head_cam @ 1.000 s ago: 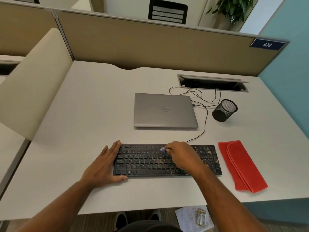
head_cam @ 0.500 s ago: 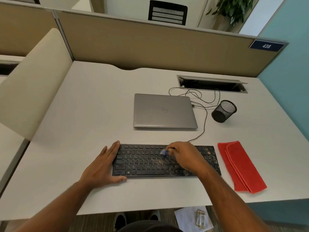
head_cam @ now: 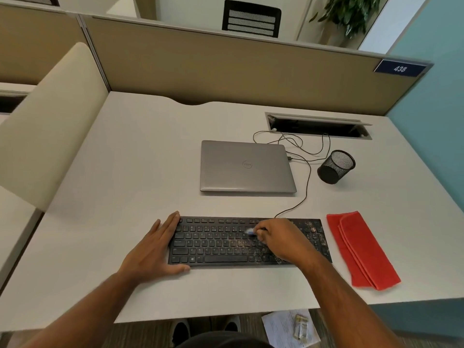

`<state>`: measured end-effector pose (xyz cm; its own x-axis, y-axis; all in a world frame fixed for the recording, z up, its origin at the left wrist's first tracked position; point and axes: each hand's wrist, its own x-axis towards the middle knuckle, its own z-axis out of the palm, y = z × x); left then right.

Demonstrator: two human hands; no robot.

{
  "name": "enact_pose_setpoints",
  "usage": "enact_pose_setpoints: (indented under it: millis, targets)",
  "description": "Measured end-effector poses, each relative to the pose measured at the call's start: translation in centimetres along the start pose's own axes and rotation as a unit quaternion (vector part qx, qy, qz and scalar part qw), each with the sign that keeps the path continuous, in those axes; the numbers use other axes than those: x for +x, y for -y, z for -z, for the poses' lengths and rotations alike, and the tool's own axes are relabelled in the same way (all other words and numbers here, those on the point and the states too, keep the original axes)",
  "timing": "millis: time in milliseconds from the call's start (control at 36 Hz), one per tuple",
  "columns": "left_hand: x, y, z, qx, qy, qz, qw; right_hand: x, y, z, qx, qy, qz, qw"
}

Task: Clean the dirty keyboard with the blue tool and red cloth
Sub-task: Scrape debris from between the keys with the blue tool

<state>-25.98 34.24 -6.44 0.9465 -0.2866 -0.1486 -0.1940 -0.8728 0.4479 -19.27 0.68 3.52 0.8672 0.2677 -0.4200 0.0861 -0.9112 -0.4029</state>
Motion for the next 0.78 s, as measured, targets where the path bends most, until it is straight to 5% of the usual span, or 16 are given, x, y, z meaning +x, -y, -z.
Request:
enact_pose_setpoints:
  millis: [167,333,472,778]
  targets:
    - [0.1,0.3,-0.2,0.001,-0.006,0.006,1.0,0.0,0.1,0.9,-0.013,-0.069,0.014,0.997]
    - [0.0,-0.2,0.0,-0.006,-0.004,0.003,1.0,-0.1,-0.7,0.4,-0.01,-0.006,-0.01,1.0]
    - [0.0,0.0,-0.1,-0.008,-0.008,-0.002,1.0,-0.1,-1.1,0.4,0.028,-0.067,-0.007,0.997]
    - [0.2,0.5,-0.6,-0.006,-0.007,0.009,1.0,-0.4,-0.3,-0.5,0.003,-0.021,0.007,1.0]
